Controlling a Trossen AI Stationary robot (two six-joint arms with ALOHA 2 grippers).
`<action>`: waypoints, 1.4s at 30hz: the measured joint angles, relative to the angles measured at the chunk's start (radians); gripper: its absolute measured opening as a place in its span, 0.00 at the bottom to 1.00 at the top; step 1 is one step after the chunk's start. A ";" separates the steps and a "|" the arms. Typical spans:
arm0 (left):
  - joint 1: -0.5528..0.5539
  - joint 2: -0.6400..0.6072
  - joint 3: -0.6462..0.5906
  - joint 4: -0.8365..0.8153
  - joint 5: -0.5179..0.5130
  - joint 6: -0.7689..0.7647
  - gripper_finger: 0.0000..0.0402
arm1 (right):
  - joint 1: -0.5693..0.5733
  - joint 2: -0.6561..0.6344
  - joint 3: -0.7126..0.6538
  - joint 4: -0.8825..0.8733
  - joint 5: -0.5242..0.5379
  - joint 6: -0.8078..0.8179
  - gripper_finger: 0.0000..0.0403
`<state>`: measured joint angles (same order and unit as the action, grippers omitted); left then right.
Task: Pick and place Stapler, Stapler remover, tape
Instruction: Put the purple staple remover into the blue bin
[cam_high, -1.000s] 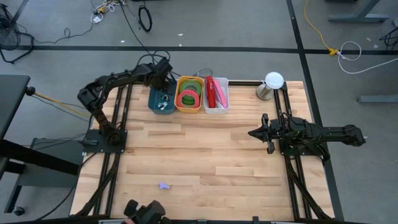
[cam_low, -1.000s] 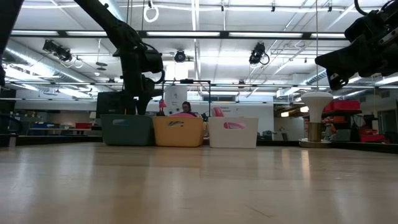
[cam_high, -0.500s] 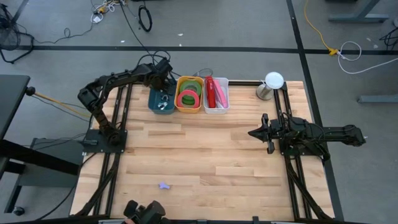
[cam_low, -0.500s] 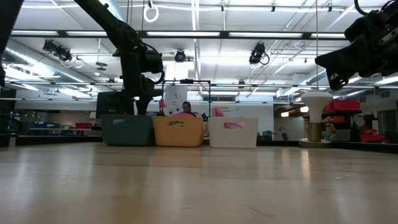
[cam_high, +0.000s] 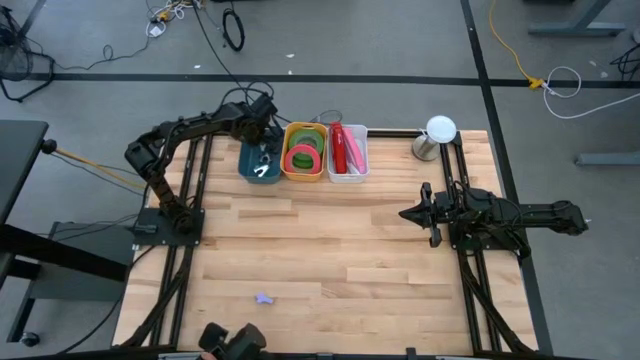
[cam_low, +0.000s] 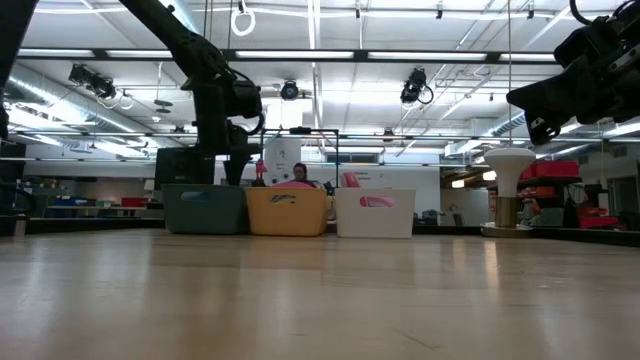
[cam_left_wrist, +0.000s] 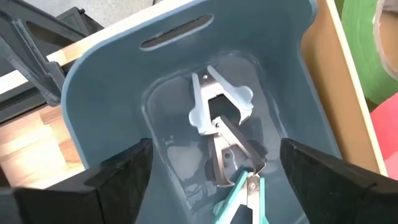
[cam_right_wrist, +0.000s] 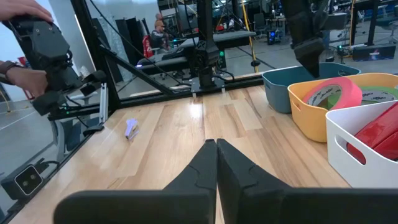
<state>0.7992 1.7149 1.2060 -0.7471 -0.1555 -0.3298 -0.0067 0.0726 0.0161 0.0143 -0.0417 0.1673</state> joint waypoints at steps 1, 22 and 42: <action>0.000 0.000 0.000 -0.006 0.000 0.000 0.88 | 0.000 0.000 0.000 0.000 0.000 0.000 0.02; -0.208 -0.163 0.000 -0.174 0.137 0.000 0.86 | 0.000 0.000 0.000 0.000 0.000 0.000 0.02; -0.632 -0.178 0.000 -0.279 0.244 0.023 0.86 | 0.000 0.000 0.000 0.000 0.000 0.000 0.02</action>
<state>0.1673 1.5372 1.2060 -1.0264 0.0888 -0.3069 -0.0064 0.0725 0.0159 0.0143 -0.0414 0.1673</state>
